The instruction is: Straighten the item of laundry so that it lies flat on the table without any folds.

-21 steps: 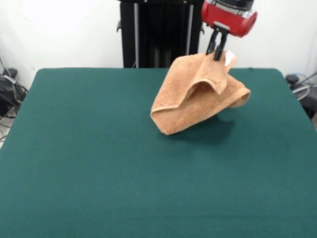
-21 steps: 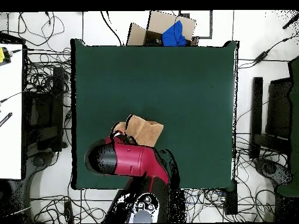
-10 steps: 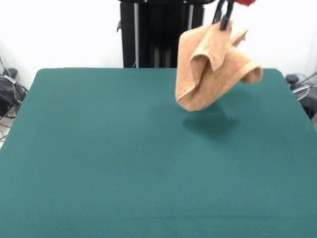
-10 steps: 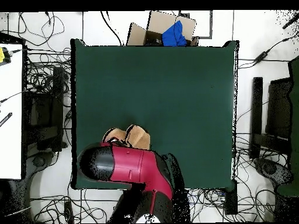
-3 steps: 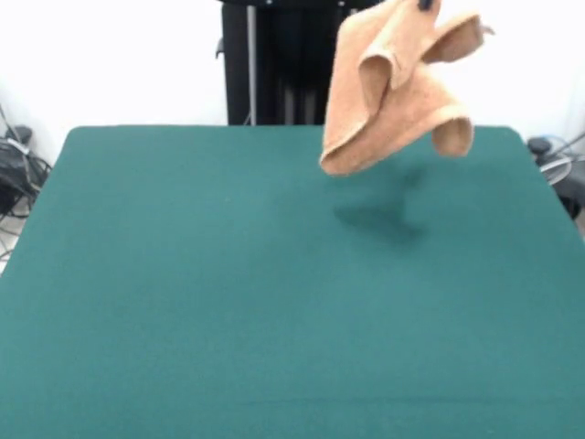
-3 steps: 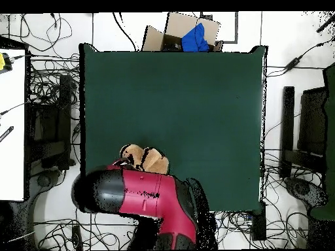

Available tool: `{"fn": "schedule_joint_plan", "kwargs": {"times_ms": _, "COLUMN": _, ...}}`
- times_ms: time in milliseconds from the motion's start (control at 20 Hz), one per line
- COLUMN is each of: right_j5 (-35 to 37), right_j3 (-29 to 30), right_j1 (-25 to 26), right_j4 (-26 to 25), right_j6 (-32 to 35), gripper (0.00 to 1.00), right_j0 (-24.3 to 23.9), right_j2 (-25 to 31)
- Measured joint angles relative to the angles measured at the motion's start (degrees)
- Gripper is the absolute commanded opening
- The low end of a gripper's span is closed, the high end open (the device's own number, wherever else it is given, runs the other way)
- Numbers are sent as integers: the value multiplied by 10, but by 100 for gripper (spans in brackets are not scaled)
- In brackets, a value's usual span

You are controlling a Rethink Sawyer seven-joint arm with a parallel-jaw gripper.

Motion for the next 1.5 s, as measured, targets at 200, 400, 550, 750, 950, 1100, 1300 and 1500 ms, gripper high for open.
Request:
{"fn": "schedule_joint_plan", "kwargs": {"times_ms": 200, "right_j5": 1, "right_j3": -1, "right_j1": -11, "right_j4": 0, "right_j6": 0, "gripper": 100, "right_j0": 0, "right_j2": 4}}
{"fn": "schedule_joint_plan", "kwargs": {"times_ms": 400, "right_j5": 1, "right_j3": -1, "right_j1": -19, "right_j4": 0, "right_j6": 0, "gripper": 100, "right_j0": -1, "right_j2": 8}}
{"fn": "schedule_joint_plan", "kwargs": {"times_ms": 550, "right_j5": 1, "right_j3": -1, "right_j1": -21, "right_j4": 0, "right_j6": 0, "gripper": 100, "right_j0": -3, "right_j2": 11}}
{"fn": "schedule_joint_plan", "kwargs": {"times_ms": 750, "right_j5": 1, "right_j3": -1, "right_j1": -26, "right_j4": 0, "right_j6": 0, "gripper": 100, "right_j0": -9, "right_j2": 18}}
{"fn": "schedule_joint_plan", "kwargs": {"times_ms": 950, "right_j5": 0, "right_j3": -1, "right_j1": -27, "right_j4": 0, "right_j6": 0, "gripper": 100, "right_j0": -14, "right_j2": 25}}
{"fn": "schedule_joint_plan", "kwargs": {"times_ms": 1100, "right_j5": -8, "right_j3": -1, "right_j1": -23, "right_j4": 0, "right_j6": 0, "gripper": 100, "right_j0": -14, "right_j2": 26}}
{"fn": "schedule_joint_plan", "kwargs": {"times_ms": 1300, "right_j5": -62, "right_j3": -1, "right_j1": -3, "right_j4": 0, "right_j6": 0, "gripper": 100, "right_j0": -13, "right_j2": 26}}
{"fn": "schedule_joint_plan", "kwargs": {"times_ms": 1500, "right_j5": -144, "right_j3": -1, "right_j1": 25, "right_j4": 0, "right_j6": 0, "gripper": 100, "right_j0": -10, "right_j2": 26}}
